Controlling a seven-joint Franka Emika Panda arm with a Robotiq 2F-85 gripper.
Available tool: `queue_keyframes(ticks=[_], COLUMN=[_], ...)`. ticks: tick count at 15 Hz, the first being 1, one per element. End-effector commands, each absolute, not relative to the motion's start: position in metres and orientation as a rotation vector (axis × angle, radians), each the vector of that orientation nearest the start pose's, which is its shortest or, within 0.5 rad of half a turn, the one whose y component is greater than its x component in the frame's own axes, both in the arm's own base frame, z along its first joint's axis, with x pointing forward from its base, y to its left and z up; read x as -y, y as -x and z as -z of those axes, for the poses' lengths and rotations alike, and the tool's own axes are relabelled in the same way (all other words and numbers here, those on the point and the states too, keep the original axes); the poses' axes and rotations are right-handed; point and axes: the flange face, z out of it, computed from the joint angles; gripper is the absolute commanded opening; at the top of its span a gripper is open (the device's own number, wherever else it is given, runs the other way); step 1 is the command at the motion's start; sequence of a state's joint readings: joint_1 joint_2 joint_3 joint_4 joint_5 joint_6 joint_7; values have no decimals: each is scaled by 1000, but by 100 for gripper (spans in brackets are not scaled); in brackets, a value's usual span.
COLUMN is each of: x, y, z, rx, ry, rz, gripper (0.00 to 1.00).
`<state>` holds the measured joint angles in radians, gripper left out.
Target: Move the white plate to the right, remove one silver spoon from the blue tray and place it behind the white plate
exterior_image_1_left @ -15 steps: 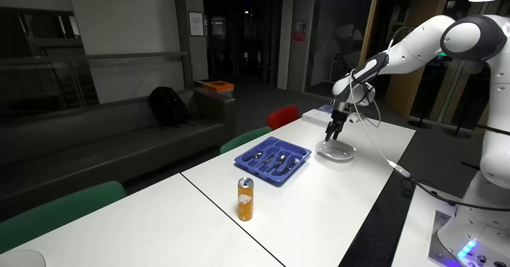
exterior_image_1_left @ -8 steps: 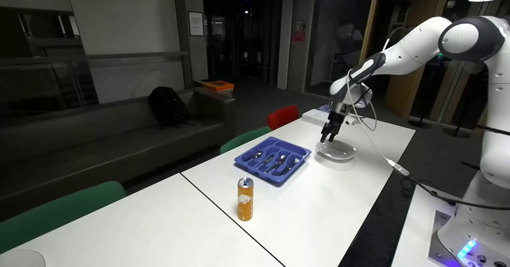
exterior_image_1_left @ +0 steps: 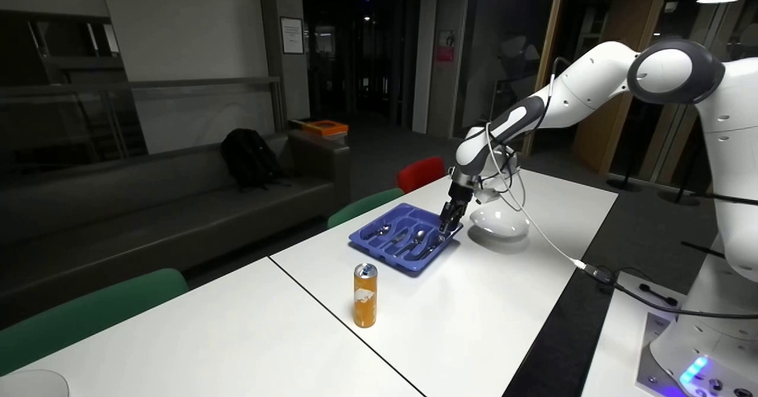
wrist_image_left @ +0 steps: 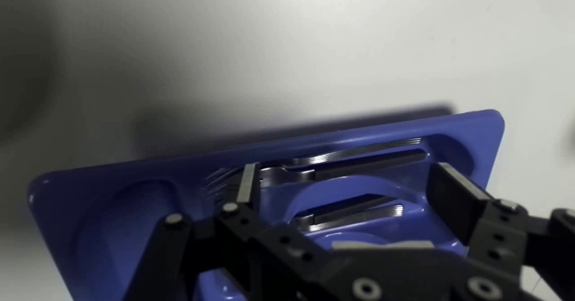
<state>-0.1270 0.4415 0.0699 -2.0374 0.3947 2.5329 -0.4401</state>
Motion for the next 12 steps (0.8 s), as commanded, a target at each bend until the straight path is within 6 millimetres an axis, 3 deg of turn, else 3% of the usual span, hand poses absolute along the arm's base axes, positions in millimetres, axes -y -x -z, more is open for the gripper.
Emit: queue_keyframes(ticks=[1,7,12], x=[14,-14,-45], y=[-627,-645,-659], z=[-238,-253,-244], rx=[179,437,672], ry=[2990,3131,3052], rz=[161,52,-174], gripper=[100,100,100])
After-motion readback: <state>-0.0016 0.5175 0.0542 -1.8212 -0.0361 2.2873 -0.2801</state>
